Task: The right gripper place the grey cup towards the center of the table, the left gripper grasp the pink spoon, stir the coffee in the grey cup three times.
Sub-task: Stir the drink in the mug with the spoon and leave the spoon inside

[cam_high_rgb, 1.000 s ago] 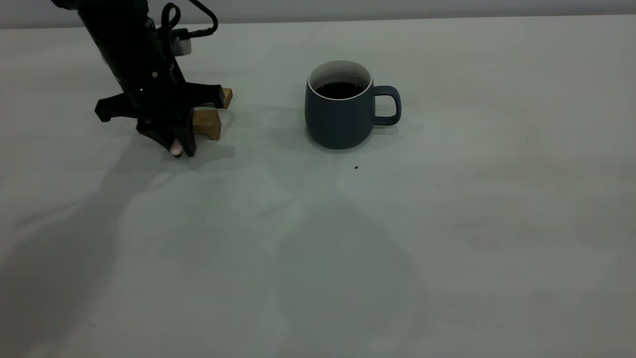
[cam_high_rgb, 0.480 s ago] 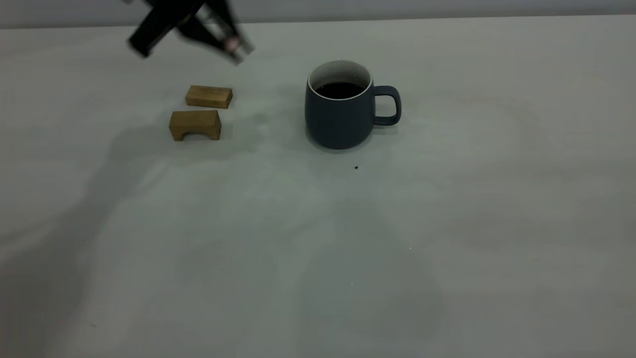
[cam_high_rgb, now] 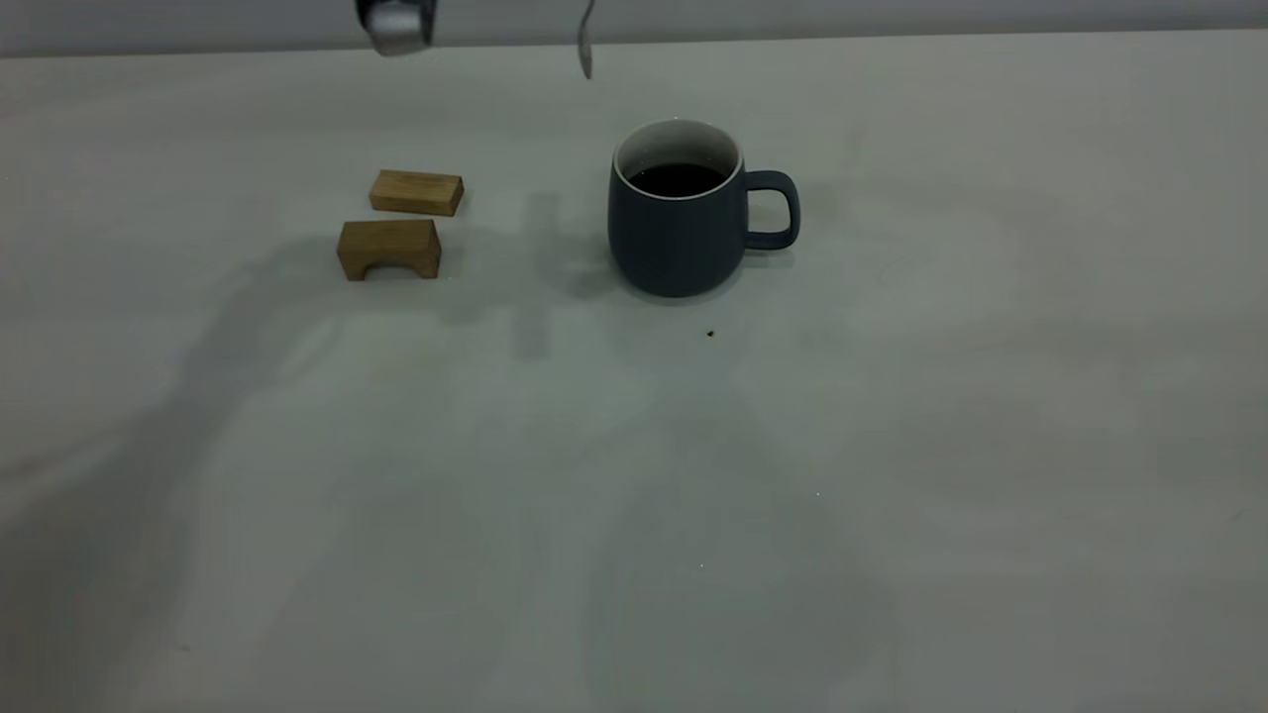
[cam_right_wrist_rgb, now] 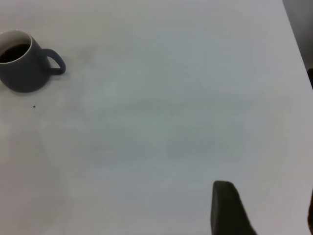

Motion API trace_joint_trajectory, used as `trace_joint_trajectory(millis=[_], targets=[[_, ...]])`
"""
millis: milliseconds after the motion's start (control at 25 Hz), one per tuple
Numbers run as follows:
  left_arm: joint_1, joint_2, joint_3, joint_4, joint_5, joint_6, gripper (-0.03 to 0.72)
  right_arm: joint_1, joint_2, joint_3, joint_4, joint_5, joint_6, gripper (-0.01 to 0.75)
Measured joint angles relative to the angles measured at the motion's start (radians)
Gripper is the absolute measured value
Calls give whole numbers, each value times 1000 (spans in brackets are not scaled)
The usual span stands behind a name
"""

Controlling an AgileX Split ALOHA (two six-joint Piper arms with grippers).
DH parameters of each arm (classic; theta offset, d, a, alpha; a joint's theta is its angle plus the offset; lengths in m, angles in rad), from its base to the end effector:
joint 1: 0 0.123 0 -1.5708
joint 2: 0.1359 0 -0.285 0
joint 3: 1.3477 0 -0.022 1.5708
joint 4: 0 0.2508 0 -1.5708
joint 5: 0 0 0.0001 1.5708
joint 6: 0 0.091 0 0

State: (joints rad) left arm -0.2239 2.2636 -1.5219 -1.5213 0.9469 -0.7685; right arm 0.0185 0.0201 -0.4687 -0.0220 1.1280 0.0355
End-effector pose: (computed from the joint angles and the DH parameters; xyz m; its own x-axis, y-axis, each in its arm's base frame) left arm 0.4344 -0.1746 0.1452 -0.1524 -0.4308 0.8895 -0.9567 -0.1616 -0.2422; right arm -0.0016 -0.0018 0.2634 -0.5579 0.0157 -0.8298 0.0125 0.9999 0.0105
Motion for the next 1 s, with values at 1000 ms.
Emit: trace_joint_trajectory(millis=[1000], targets=[[-137,315,-195,-200,-194,-175,134,0,0,0,0,0,0,429]])
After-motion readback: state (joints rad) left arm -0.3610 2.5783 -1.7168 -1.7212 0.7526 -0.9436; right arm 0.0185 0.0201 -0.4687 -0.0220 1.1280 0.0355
